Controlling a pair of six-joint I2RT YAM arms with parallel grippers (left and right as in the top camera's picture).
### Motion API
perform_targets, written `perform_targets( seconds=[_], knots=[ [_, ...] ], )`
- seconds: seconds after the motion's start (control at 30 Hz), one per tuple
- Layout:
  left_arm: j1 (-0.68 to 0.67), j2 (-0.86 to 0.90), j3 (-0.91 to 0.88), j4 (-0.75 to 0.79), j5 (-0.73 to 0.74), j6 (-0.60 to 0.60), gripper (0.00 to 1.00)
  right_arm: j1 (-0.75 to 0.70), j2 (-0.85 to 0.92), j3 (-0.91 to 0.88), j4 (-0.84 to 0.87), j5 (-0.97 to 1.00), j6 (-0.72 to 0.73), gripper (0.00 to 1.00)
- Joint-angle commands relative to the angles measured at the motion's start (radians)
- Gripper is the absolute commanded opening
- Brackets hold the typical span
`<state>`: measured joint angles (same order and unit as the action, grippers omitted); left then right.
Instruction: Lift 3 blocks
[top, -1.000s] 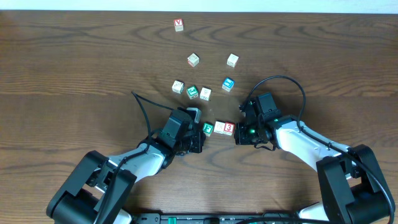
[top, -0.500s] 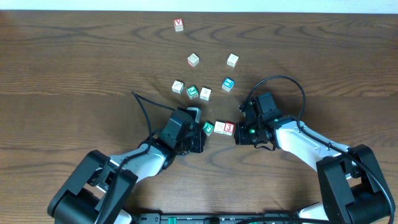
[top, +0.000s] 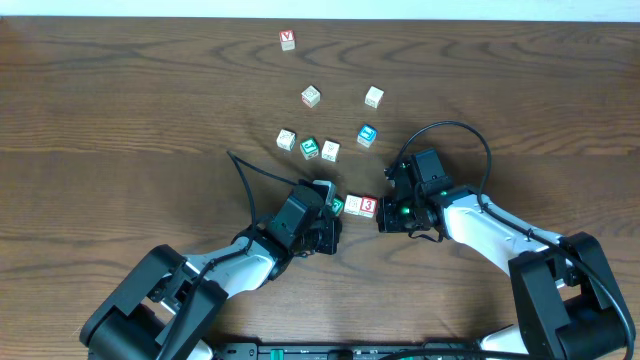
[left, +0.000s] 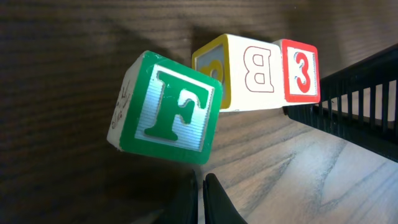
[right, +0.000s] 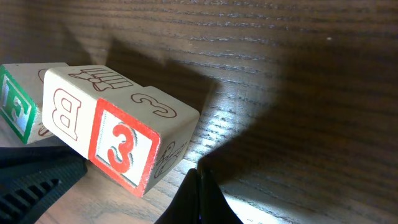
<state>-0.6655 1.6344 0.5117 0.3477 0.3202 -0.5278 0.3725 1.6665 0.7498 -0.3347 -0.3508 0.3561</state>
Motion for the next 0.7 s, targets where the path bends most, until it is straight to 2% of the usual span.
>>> perform_targets(
  seconds=[0.0,0.17,0.3,0.67],
  knots=[
    [-0.001,0.021,-0.018,-0.034,-0.086,-0.016,0.07,0.008,0.021,-0.024,-0.007,0.081,0.01,0.01],
    [-0.001,0.021,-0.018,-0.066,-0.111,-0.032,0.07,0.008,0.021,-0.024,-0.008,0.081,0.01,0.01],
    [-0.001,0.021,-0.018,-0.096,-0.179,-0.09,0.08,0.008,0.021,-0.024,-0.009,0.081,0.01,0.01],
    [-0.001,0.021,-0.018,-0.066,-0.217,-0.121,0.07,0.008,0.021,-0.024,-0.008,0.081,0.01,0.01]
  ],
)
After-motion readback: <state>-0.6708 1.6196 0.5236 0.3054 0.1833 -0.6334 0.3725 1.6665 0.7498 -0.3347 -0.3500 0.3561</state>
